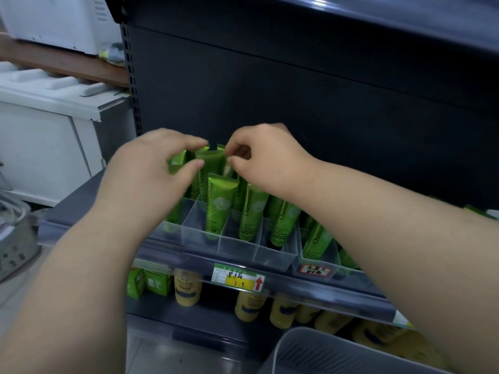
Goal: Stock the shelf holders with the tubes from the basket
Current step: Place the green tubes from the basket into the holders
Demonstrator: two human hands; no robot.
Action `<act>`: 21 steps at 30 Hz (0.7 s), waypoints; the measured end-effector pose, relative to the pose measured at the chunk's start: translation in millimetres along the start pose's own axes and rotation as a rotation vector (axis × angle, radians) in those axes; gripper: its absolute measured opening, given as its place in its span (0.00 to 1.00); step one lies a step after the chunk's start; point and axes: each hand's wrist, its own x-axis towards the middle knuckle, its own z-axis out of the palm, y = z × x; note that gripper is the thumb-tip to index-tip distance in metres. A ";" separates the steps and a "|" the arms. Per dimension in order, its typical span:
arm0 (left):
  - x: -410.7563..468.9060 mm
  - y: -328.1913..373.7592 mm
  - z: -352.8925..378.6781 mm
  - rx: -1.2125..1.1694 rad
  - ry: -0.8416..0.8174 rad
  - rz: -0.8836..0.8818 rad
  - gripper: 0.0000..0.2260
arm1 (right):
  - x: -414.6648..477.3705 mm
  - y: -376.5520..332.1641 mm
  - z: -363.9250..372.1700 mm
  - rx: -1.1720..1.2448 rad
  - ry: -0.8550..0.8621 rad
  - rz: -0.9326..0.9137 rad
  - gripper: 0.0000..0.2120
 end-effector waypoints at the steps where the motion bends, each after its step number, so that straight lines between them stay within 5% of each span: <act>1: -1.0 3.5 2.2 0.012 -0.025 0.021 0.12 | -4.3 0.9 -3.1 0.015 0.022 -0.002 0.08; 15: -58.5 60.2 51.6 0.184 -0.290 0.479 0.11 | -132.3 43.4 -9.9 -0.105 0.107 -0.068 0.13; 21: -121.2 110.3 80.2 0.154 -0.465 0.706 0.12 | -233.4 82.8 12.0 -0.163 0.077 0.087 0.19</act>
